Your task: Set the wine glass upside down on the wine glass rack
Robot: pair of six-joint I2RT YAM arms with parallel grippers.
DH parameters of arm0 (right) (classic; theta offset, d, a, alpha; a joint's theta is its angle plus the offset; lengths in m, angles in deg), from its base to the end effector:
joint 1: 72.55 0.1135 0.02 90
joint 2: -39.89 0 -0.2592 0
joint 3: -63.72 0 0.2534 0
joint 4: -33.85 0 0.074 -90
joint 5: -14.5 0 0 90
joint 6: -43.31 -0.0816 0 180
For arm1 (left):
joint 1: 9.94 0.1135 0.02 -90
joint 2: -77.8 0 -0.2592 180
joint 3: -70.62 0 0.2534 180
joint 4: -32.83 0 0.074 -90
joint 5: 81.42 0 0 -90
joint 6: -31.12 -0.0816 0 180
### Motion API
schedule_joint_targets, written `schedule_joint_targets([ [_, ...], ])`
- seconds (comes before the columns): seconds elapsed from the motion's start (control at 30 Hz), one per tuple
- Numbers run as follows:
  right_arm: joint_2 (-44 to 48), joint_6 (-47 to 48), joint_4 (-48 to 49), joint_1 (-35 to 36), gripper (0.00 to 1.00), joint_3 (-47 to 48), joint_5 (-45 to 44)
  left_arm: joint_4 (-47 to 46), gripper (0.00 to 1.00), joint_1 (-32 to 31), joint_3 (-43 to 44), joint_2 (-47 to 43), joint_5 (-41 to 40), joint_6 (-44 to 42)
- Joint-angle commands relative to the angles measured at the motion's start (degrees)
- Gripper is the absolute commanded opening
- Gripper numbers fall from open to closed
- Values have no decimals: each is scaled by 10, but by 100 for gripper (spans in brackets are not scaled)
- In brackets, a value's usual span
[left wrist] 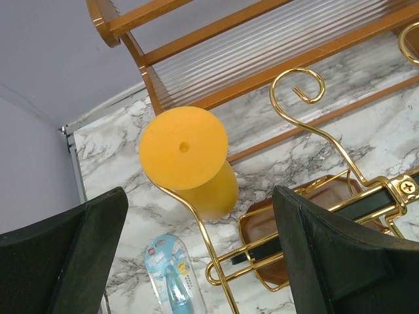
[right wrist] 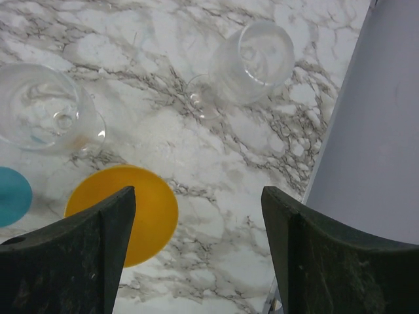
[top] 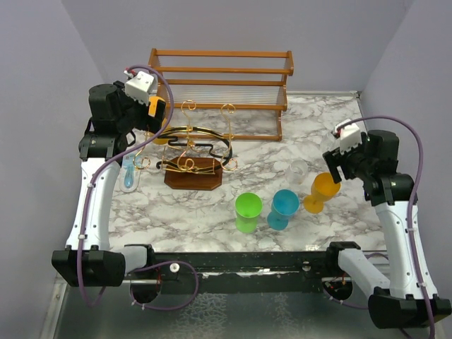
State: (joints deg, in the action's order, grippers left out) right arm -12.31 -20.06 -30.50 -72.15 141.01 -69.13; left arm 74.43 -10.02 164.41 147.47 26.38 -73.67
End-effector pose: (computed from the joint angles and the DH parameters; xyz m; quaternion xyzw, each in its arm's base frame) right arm 0.2106 0.0105 0.3276 -0.2340 0.8716 -0.0482 0.4280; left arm 0.3059 -0.0254 0.4145 0.1938 0.7781 -0.0489 0.5955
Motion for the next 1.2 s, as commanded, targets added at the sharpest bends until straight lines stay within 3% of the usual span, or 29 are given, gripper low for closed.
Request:
schedule_joint_targets([
  [0.0, 10, 1, -59, -6, 74, -35, -26, 0, 94, 1, 17, 6, 20, -4],
  [0.53, -76, -1, -42, -5, 31, -75, -4, 3, 94, 1, 9, 8, 23, -10],
  [0.8, -80, 13, -37, -5, 2, -37, -56, 2, 95, 1, 13, 17, 23, -14],
  [1.17, -61, 81, 28, -5, 1, 61, -301, 0, 99, 1, 50, 25, -39, 5],
])
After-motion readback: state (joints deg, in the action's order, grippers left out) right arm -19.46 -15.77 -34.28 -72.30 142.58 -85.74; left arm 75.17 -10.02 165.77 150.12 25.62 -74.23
